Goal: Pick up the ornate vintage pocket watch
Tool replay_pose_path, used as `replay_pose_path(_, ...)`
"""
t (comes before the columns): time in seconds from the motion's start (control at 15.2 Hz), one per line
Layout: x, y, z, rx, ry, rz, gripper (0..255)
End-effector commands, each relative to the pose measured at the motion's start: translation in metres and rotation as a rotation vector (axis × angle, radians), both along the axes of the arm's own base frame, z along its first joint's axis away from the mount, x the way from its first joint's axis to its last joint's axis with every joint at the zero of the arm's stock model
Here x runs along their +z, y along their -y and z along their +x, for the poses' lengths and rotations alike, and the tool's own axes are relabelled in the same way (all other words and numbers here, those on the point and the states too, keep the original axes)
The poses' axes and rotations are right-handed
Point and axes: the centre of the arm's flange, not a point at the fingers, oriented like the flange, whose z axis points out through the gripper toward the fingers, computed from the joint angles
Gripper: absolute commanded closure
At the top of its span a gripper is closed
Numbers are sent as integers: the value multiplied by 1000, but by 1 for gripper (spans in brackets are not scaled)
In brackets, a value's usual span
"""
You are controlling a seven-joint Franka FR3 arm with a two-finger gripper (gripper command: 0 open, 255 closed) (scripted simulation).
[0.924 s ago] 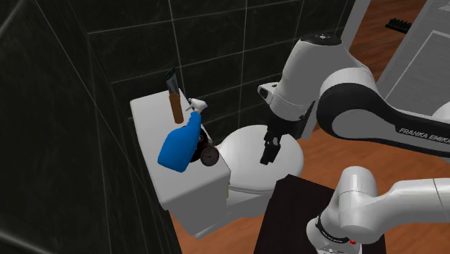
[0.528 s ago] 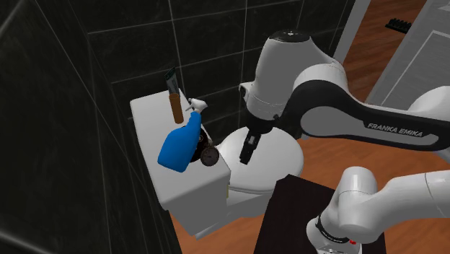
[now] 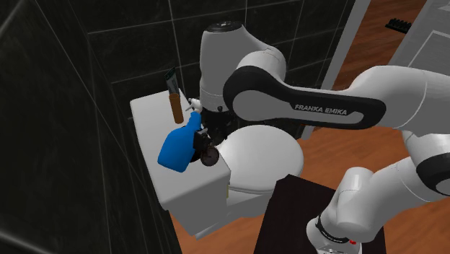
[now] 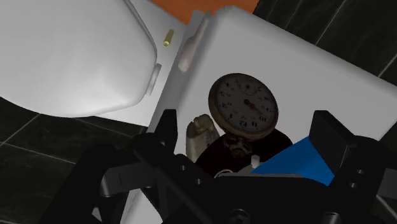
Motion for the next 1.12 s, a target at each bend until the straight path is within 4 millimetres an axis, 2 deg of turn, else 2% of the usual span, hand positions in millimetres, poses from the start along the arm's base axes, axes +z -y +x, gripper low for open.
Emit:
replay_pose_path(0.0, 1, -4, 25, -61, -18, 7, 0)
replay_pose_path(0.46, -36, -4, 25, -61, -18, 7, 0)
replay_pose_path(0.59, -39, -4, 24, -61, -18, 7, 0)
replay_pose_path(0.66, -38, -3, 25, -61, -18, 7, 255)
replay_pose_path(1.06, -39, -4, 24, -61, -18, 7, 255)
